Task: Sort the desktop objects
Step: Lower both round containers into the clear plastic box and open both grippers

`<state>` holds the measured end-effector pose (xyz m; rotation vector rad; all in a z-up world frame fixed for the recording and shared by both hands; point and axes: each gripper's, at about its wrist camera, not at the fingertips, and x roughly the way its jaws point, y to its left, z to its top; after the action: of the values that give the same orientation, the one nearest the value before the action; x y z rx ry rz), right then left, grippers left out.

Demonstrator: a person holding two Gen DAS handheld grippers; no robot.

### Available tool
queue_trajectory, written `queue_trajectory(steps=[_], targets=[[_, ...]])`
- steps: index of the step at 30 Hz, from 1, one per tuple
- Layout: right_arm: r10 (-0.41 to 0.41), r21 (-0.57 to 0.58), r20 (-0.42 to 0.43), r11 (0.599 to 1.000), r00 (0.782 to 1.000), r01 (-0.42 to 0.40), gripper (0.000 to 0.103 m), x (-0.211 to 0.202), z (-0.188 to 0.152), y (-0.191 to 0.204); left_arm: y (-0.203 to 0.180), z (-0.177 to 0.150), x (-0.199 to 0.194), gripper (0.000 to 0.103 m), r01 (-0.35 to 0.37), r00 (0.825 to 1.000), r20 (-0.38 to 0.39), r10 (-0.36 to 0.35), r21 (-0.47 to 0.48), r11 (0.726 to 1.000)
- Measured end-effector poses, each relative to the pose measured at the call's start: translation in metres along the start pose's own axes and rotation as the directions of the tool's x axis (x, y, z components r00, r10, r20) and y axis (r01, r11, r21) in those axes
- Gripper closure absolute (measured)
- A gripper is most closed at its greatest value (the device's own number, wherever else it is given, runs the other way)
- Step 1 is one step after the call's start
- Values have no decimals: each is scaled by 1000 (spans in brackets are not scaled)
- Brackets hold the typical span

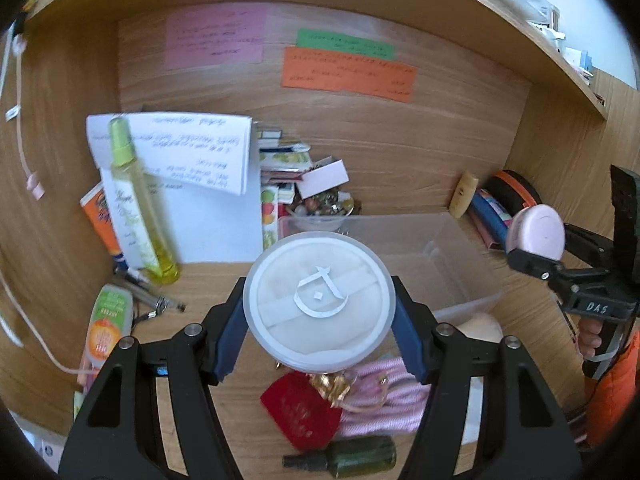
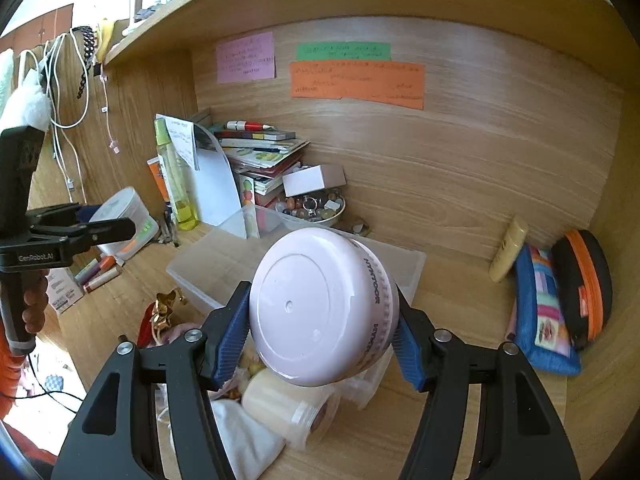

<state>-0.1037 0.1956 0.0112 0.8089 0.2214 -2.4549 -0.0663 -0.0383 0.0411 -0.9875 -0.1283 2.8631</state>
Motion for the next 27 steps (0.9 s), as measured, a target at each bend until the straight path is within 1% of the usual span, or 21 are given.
queue_trajectory(steps=[2, 5, 12, 16, 19, 22, 27], targets=[[4, -11, -8, 1000, 1000, -5, 43, 7, 4, -1, -3, 7, 9, 38, 10, 1000, -8, -10, 6, 1000], [17, -22, -29, 1000, 999, -17, 43, 20, 9, -4, -6, 15, 22, 38, 6, 1000, -22, -6, 15, 1000], [35, -35, -114, 999, 993, -40, 43, 61, 13, -12, -16, 23, 67, 38, 10, 996, -94, -6, 47, 999], [44, -34, -164, 998, 985, -51, 43, 80, 13, -17, -20, 22, 97, 38, 35, 985, -168, -25, 56, 998], [62, -25, -203, 997, 977, -68, 43, 95, 12, -20, -23, 21, 113, 38, 45, 977, -212, -30, 63, 997], [63, -31, -237, 997, 970, -72, 43, 106, 10, -21, -24, 19, 125, 38, 55, 967, -251, -36, 66, 996], [72, -45, -298, 995, 952, -89, 43, 123, 8, -22, -28, 13, 143, 38, 57, 951, -307, -24, 100, 993]])
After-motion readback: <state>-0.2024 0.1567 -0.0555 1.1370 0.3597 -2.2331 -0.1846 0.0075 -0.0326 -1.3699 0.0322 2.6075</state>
